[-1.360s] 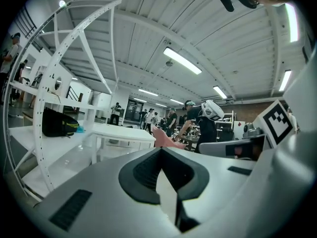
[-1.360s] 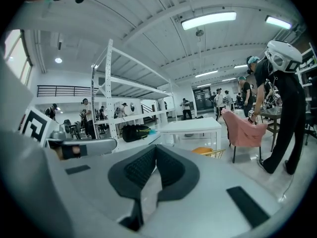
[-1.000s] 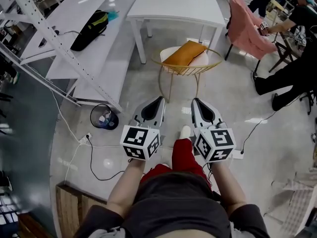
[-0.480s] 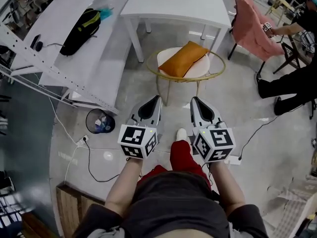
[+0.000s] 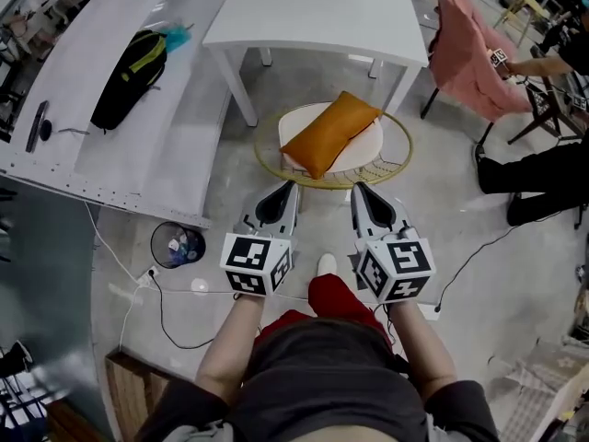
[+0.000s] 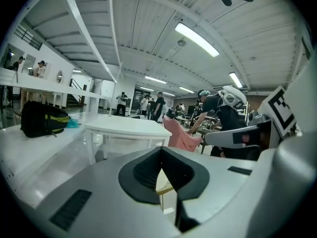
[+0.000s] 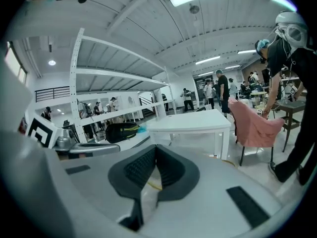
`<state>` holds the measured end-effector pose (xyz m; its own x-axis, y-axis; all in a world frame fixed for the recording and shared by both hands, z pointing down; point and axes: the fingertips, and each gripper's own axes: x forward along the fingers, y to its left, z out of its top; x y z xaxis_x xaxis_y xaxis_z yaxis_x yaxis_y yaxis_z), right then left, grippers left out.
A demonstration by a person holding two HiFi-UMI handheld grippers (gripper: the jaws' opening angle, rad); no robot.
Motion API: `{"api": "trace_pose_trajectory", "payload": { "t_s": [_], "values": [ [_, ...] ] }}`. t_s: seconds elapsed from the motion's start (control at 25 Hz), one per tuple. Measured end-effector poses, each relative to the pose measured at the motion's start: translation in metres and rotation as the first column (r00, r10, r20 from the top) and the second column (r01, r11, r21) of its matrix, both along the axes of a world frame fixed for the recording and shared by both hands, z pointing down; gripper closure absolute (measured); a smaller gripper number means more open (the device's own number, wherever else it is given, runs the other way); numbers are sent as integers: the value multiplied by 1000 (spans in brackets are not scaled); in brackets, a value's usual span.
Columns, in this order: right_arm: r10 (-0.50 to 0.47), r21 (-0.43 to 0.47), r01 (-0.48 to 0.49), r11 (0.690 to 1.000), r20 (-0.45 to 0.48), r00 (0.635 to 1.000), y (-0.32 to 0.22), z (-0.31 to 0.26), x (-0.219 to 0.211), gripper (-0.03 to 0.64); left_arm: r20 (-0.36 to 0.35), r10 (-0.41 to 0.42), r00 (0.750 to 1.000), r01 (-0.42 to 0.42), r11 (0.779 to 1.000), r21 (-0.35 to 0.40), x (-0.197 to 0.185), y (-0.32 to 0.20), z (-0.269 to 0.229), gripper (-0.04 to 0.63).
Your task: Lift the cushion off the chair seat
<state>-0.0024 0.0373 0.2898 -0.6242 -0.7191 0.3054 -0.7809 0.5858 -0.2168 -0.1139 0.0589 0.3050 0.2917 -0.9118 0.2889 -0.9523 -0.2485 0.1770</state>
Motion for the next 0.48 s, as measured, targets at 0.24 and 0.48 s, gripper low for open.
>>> {"api": "trace_pose_trajectory", "payload": {
  "t_s": [0.24,0.48],
  "values": [
    [12,-28,-12,1000,-6,1000,-44,11,16,598,9,-2,1000,2,1000,-6,12,-55,2,584],
    [27,-49,-27,998,-8,1000,-74,21,32,598,17,14,1000,-14,1000,-21,27,-92,8,583]
  ]
}}
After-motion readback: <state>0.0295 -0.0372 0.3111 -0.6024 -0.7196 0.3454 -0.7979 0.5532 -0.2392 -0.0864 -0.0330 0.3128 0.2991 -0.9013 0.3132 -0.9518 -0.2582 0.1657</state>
